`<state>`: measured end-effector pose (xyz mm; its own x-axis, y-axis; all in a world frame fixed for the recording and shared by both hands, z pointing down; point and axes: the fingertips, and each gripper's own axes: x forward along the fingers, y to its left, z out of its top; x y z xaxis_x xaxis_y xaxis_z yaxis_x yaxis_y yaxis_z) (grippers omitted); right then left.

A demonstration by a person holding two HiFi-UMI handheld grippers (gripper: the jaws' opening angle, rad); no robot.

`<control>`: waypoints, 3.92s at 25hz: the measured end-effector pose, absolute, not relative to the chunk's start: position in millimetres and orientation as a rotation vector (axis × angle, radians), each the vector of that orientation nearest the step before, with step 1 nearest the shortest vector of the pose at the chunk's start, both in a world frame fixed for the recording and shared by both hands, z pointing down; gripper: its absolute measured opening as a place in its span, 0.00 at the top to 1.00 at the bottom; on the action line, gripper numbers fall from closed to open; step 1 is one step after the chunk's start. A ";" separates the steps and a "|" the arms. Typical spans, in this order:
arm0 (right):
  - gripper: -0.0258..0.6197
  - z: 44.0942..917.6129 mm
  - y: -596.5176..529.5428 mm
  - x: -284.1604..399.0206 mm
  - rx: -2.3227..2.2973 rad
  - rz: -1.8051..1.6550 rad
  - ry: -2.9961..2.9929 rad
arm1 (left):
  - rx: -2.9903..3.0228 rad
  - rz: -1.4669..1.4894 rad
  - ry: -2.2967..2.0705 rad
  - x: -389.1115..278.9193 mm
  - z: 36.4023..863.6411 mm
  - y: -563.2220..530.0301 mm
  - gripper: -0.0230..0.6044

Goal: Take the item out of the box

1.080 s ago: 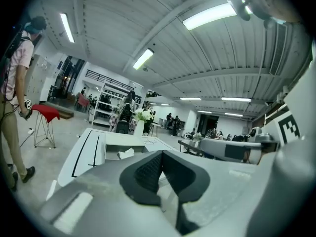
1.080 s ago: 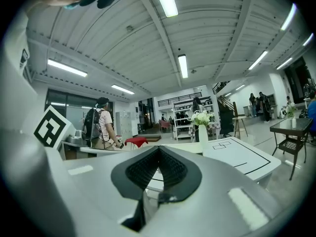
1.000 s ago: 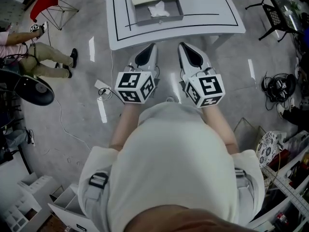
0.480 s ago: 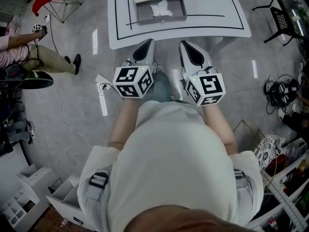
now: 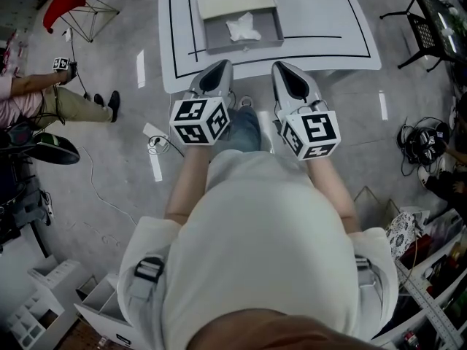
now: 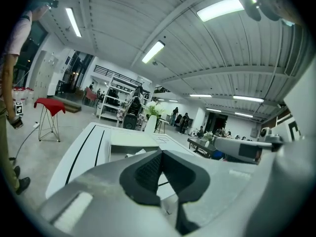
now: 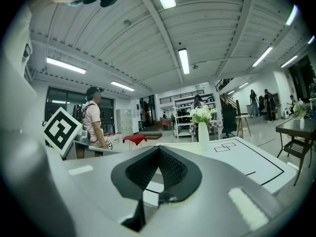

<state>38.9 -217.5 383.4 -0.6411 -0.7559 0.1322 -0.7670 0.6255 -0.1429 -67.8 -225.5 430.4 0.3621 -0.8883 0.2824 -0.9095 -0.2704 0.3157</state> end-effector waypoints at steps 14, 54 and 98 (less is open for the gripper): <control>0.96 389.7 -293.8 18.6 1.288 0.332 -2.748 | 2.218 0.184 -1.489 -81.5 448.6 -303.5 0.96; 0.96 425.1 -407.4 17.4 1.358 0.463 -2.632 | 2.365 1.126 -0.726 -41.5 560.0 -394.3 0.72; 0.96 426.8 -355.7 34.1 1.337 0.470 -2.646 | 2.429 1.115 -0.960 -27.2 543.4 -393.5 0.93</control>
